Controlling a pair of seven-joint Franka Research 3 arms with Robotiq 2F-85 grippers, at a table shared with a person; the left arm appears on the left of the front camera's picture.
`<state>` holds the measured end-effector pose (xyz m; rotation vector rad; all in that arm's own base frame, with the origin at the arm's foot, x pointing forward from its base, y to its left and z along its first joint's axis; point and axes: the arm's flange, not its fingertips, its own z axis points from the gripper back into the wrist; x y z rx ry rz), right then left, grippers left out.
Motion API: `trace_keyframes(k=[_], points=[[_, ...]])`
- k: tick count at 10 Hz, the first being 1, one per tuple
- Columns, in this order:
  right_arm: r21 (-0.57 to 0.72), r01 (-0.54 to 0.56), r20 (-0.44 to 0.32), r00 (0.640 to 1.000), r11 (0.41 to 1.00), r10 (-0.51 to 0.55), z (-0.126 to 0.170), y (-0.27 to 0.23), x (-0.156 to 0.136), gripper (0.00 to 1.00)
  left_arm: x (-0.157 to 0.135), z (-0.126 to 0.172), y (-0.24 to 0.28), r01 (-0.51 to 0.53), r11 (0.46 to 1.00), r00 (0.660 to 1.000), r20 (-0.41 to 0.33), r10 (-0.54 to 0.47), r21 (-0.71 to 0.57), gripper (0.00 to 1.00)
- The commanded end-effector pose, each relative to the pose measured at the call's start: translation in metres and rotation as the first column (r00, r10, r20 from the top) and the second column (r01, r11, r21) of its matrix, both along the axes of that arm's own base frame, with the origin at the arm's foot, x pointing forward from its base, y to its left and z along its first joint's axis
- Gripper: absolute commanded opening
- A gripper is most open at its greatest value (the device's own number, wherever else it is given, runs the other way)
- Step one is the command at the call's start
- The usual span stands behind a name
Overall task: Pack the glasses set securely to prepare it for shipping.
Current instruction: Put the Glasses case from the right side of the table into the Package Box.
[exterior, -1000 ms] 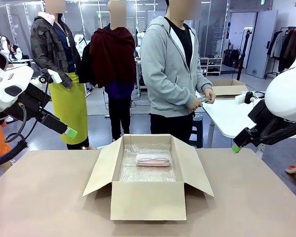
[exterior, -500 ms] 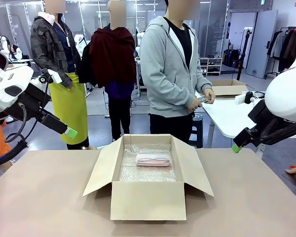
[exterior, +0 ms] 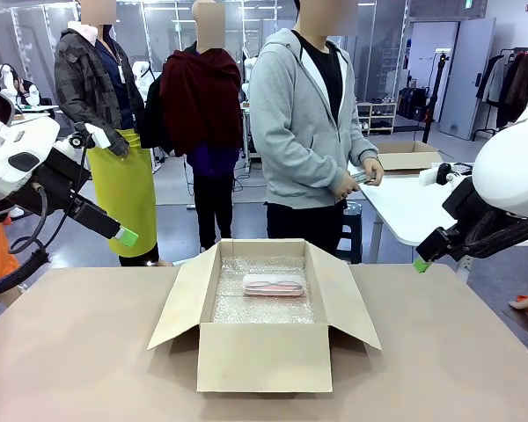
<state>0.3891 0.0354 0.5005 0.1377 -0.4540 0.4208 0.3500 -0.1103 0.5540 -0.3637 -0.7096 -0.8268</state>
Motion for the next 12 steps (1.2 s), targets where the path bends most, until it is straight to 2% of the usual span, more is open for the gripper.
trace_keyframes(k=[1,12], points=[[-0.004,-0.004,-0.007,1.000,1.000,0.004,0.0020,0.0002,0.0017,1.00,0.0004,0.0007,0.0008,0.006,1.000,1.000,0.005,-0.006,-0.016,1.00],[-0.004,-0.004,-0.007,1.000,1.000,0.004,0.0020,0.0002,0.0017,1.00,0.0004,0.0007,0.0008,0.006,1.000,1.000,0.005,-0.006,-0.016,1.00]])
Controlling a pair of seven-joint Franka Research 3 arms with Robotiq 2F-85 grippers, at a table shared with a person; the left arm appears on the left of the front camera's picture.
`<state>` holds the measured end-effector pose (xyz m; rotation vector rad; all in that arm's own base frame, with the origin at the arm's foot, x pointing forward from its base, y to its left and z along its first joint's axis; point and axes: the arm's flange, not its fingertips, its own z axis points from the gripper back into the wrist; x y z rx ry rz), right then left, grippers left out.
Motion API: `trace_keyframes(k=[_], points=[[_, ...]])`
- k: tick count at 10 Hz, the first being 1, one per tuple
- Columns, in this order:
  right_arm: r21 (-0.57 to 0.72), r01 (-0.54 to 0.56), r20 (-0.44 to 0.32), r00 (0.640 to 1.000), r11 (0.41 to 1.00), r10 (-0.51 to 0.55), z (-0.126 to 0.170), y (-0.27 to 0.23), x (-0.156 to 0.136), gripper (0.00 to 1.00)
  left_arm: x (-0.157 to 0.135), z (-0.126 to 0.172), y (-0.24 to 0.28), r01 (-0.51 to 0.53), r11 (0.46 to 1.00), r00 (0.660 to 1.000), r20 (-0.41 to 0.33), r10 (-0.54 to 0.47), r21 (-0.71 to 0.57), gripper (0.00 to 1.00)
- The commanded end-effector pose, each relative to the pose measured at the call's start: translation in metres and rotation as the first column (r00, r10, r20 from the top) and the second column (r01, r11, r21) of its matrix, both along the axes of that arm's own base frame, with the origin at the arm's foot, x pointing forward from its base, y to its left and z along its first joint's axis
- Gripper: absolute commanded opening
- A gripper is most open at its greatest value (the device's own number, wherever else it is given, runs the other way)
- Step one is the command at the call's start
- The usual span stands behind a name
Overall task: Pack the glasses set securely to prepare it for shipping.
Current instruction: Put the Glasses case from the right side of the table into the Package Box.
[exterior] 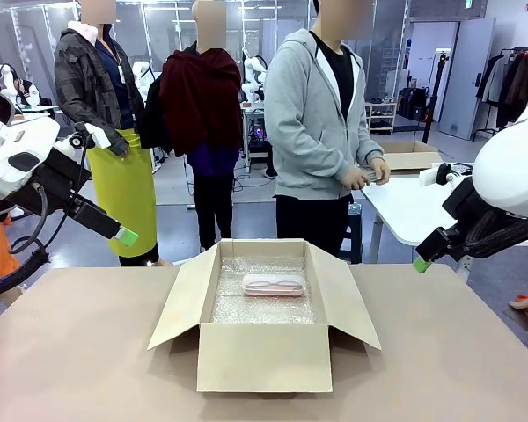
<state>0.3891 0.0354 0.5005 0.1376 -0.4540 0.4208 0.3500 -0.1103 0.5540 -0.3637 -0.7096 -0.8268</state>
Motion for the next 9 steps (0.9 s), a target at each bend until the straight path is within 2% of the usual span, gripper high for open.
trace_keyframes(k=[1,9], points=[[-0.004,-0.004,-0.007,1.000,1.000,0.004,0.0020,0.0003,0.0017,1.00,0.0004,0.0007,0.0008,0.006,1.000,1.000,0.005,-0.006,-0.016,1.00],[-0.004,-0.004,-0.007,1.000,1.000,0.004,0.0020,0.0003,0.0017,1.00,0.0004,0.0007,0.0008,0.006,1.000,1.000,0.005,-0.006,-0.016,1.00]])
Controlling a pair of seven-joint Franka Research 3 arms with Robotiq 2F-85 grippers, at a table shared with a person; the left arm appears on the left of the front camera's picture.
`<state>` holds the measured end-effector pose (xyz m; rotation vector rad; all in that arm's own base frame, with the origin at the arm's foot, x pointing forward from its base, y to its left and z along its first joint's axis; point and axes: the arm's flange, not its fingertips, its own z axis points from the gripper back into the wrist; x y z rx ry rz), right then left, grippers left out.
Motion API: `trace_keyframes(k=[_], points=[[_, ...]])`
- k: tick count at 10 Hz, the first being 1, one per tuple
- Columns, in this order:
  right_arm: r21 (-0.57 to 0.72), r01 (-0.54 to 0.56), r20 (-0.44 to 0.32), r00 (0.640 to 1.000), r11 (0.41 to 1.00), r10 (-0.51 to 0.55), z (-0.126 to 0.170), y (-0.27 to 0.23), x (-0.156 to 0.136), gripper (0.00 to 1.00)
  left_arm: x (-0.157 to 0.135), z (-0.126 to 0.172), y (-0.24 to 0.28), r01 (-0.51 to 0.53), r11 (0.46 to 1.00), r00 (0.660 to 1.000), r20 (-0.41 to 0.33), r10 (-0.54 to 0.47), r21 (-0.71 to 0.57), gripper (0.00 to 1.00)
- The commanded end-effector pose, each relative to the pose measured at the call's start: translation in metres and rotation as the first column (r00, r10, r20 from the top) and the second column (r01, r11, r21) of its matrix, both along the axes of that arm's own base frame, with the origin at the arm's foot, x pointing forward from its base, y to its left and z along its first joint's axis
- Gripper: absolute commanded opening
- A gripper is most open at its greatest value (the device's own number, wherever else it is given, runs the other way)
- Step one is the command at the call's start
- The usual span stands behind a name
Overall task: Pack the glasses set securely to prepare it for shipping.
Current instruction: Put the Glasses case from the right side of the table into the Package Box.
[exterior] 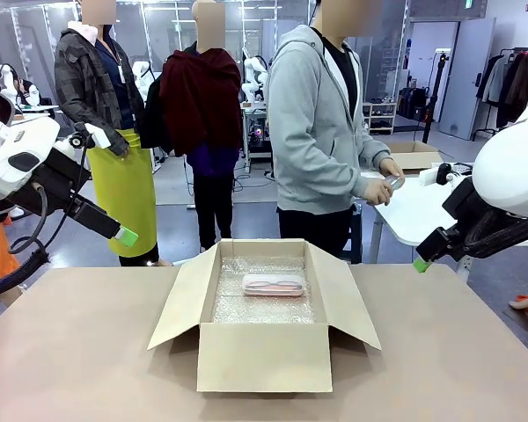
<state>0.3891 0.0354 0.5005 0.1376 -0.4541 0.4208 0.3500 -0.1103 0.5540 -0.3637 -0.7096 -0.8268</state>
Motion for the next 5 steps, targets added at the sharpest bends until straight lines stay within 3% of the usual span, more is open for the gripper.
trace_keyframes(k=[1,5], points=[[-0.004,-0.004,-0.007,1.000,1.000,0.004,0.0020,0.0003,0.0017,1.00,0.0004,0.0007,0.0008,0.006,1.000,1.000,0.005,-0.006,-0.016,1.00],[-0.004,-0.004,-0.007,1.000,1.000,0.004,0.0020,0.0003,0.0017,1.00,0.0004,0.0007,0.0008,0.006,1.000,1.000,0.005,-0.006,-0.016,1.00]])
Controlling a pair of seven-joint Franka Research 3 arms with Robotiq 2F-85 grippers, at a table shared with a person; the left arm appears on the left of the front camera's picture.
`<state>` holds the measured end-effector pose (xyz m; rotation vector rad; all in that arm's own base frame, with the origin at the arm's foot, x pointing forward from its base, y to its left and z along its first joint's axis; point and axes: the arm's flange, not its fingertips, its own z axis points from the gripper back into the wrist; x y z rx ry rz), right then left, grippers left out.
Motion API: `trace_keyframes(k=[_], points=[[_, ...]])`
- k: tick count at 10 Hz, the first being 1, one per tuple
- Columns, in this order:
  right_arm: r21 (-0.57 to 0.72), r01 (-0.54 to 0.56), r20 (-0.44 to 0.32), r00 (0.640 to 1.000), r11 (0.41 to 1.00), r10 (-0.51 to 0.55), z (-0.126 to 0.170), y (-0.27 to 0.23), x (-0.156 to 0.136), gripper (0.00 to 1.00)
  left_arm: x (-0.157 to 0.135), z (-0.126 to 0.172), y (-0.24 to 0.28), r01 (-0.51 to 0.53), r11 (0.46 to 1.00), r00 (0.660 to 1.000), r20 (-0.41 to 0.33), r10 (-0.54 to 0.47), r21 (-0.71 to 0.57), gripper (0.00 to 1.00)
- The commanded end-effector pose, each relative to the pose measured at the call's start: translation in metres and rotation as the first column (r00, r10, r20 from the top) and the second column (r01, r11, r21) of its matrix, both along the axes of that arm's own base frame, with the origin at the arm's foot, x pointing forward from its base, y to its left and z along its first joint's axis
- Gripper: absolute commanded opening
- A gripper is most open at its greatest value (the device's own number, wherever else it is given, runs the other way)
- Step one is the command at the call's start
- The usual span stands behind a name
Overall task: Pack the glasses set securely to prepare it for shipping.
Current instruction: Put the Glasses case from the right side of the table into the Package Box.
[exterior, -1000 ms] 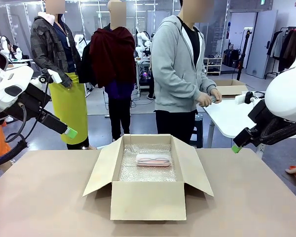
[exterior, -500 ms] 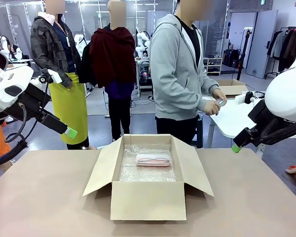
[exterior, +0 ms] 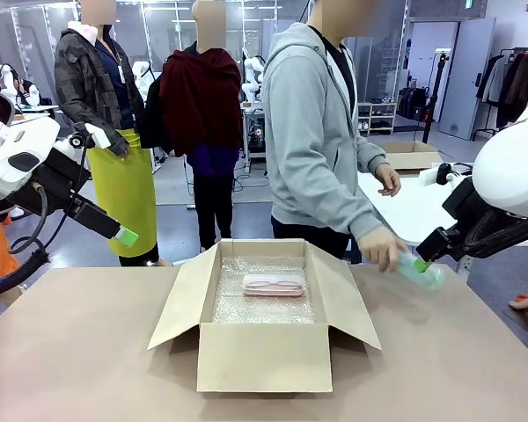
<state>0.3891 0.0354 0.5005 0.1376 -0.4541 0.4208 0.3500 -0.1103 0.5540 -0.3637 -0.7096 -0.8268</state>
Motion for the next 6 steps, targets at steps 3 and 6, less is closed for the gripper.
trace_keyframes(k=[3,6], points=[[-0.004,-0.004,-0.007,1.000,1.000,0.004,0.0020,0.0003,0.0017,1.00,0.0004,0.0007,0.0008,0.006,1.000,1.000,0.005,-0.006,-0.016,1.00],[-0.004,-0.004,-0.007,1.000,1.000,0.004,0.0020,0.0003,0.0017,1.00,0.0004,0.0007,0.0008,0.006,1.000,1.000,0.005,-0.006,-0.016,1.00]])
